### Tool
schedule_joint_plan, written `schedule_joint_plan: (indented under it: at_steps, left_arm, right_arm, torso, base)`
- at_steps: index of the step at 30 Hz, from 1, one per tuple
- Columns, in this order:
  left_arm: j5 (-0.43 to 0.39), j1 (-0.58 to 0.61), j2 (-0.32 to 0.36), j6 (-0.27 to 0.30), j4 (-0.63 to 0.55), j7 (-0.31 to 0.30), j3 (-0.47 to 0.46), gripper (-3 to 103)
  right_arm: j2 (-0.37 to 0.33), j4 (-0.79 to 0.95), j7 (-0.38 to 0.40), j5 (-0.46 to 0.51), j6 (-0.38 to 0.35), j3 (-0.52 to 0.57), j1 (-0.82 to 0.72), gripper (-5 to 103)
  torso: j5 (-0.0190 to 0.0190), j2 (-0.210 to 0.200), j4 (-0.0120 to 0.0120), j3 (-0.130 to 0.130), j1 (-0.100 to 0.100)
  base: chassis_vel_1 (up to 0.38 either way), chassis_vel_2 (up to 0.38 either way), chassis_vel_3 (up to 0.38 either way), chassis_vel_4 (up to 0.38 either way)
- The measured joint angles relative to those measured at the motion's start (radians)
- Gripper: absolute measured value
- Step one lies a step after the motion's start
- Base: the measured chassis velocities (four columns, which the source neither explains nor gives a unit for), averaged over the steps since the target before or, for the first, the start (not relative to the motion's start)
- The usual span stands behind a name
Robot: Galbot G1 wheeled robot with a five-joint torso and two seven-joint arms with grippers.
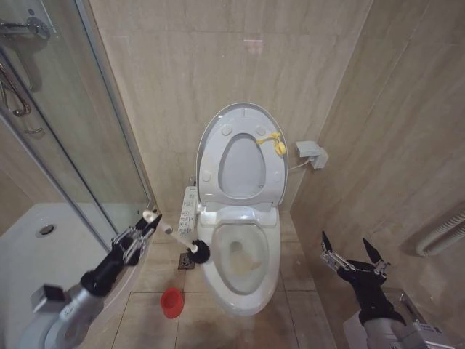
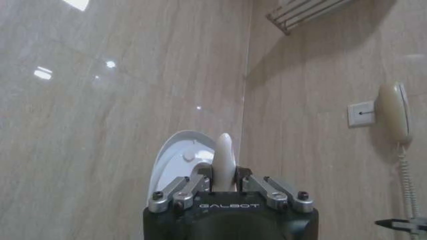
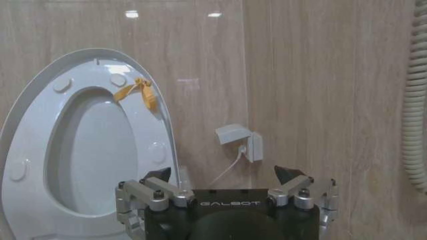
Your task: Open the toilet lid, clean the toilet bowl with a toilet brush, close the toilet lid, and flush.
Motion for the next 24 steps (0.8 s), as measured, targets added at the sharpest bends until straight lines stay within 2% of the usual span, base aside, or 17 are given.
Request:
schedule_joint_plan:
  at_steps: [2, 3, 6, 11, 14, 16, 21, 22, 24]
  left_arm:
    - [-0.036, -0.071, 0.035, 0.0, 0.075, 0.029, 0.037, 22]
    - [-0.036, -0.071, 0.035, 0.0, 0.075, 0.029, 0.037, 22]
    - [-0.095, -0.176, 0.08, 0.011, 0.169, 0.056, 0.113, 22]
    - [-0.107, -0.258, 0.093, 0.022, 0.209, 0.059, 0.189, 22]
    - [-0.106, -0.349, 0.082, 0.023, 0.255, 0.056, 0.277, 22]
    - [-0.104, -0.378, 0.075, 0.022, 0.273, 0.052, 0.304, 22]
    - [-0.076, -0.523, 0.028, -0.024, 0.407, 0.018, 0.449, 22]
    - [-0.076, -0.523, 0.028, -0.024, 0.407, 0.018, 0.449, 22]
    - [-0.061, -0.586, -0.001, -0.041, 0.479, 0.002, 0.523, 22]
  right_arm:
    - [0.0, 0.0, 0.0, 0.0, 0.0, 0.0, 0.0, 100]
    - [0.0, 0.0, 0.0, 0.0, 0.0, 0.0, 0.0, 100]
    - [0.0, 0.0, 0.0, 0.0, 0.0, 0.0, 0.0, 100]
    - [0.0, 0.0, 0.0, 0.0, 0.0, 0.0, 0.0, 100]
    - [0.0, 0.0, 0.0, 0.0, 0.0, 0.0, 0.0, 100]
    - [0.0, 0.0, 0.0, 0.0, 0.0, 0.0, 0.0, 100]
    - [0.0, 0.0, 0.0, 0.0, 0.0, 0.0, 0.0, 100]
    - [0.0, 0.0, 0.0, 0.0, 0.0, 0.0, 0.0, 100]
    - [0.0, 0.0, 0.0, 0.0, 0.0, 0.0, 0.0, 100]
  torso:
    - [0.0002, 0.0, -0.0001, 0.0, 0.0]
    - [0.0002, 0.0, -0.0001, 0.0, 0.0]
    - [0.0001, 0.0, 0.0003, 0.0, 0.0]
    - [0.0004, 0.0, 0.0003, 0.0, 0.0]
    - [0.0004, 0.0, 0.0002, 0.0, 0.0]
    - [0.0004, 0.0, 0.0002, 0.0, 0.0]
    - [0.0005, 0.0, 0.0001, 0.0, 0.0]
    - [0.0005, 0.0, 0.0001, 0.0, 0.0]
    - [0.0005, 0.0, 0.0003, 0.0, 0.0]
  base:
    - [0.0, 0.0, 0.0, 0.0]
    - [0.0, 0.0, 0.0, 0.0]
    - [0.0, 0.0, 0.0, 0.0]
    - [0.0, 0.0, 0.0, 0.0]
    - [0.0, 0.0, 0.0, 0.0]
    - [0.0, 0.0, 0.0, 0.0]
    - [0.0, 0.0, 0.0, 0.0]
    - [0.0, 0.0, 0.0, 0.0]
    - [0.0, 0.0, 0.0, 0.0]
